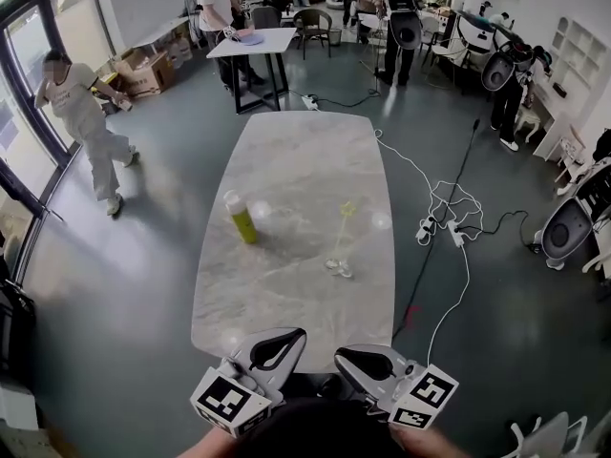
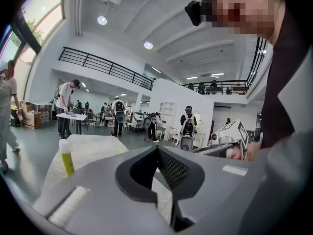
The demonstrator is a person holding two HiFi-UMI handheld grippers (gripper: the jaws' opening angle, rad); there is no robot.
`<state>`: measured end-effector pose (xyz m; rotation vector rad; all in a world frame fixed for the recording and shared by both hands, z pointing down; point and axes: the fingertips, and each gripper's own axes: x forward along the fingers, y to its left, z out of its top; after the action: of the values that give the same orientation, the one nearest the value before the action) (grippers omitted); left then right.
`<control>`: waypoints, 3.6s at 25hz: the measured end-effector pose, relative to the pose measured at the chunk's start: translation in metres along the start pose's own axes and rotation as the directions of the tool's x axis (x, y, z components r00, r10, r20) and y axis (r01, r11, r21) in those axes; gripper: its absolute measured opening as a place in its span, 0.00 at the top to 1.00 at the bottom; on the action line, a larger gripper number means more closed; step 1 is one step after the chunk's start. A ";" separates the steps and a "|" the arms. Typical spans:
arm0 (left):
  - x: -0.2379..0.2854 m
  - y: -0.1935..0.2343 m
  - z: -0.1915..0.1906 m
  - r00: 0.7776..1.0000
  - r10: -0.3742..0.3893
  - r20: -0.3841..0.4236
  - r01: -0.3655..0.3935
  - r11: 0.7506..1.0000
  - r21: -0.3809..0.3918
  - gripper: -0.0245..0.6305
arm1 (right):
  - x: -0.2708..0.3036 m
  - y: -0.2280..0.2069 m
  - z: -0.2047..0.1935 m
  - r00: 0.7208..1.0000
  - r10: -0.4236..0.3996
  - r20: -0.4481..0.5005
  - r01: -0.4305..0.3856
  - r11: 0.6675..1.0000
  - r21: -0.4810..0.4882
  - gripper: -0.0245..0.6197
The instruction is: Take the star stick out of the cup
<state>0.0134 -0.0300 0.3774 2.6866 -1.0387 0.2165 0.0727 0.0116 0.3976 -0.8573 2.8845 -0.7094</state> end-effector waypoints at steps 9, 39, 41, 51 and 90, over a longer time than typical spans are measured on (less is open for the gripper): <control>0.033 0.062 0.011 0.998 -0.062 -0.004 0.062 0.998 0.021 0.96 | 0.053 -0.037 0.015 0.996 -0.086 0.028 0.085 0.996 0.029 0.94; 0.217 0.137 -0.075 0.959 -0.237 -0.158 0.242 0.970 0.016 0.80 | 0.087 -0.115 -0.025 0.984 -0.177 -0.020 0.178 0.971 0.161 0.94; 0.228 0.138 -0.084 0.956 -0.242 -0.167 0.248 0.969 0.017 0.79 | 0.083 -0.118 -0.028 0.982 -0.187 -0.022 0.188 0.967 0.173 0.94; 0.284 0.149 -0.133 0.939 -0.238 -0.247 0.252 0.967 0.024 0.71 | 0.054 -0.134 -0.044 0.961 -0.275 -0.015 0.270 0.931 0.247 0.94; 0.293 0.157 -0.129 0.940 -0.228 -0.255 0.241 0.970 0.022 0.94 | 0.034 -0.102 -0.047 0.936 -0.352 0.002 0.340 0.905 0.254 0.94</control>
<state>0.1162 -0.2923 0.5954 2.7089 -0.6401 0.5277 0.0879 -0.0628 0.4873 -1.3422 2.5460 -1.0378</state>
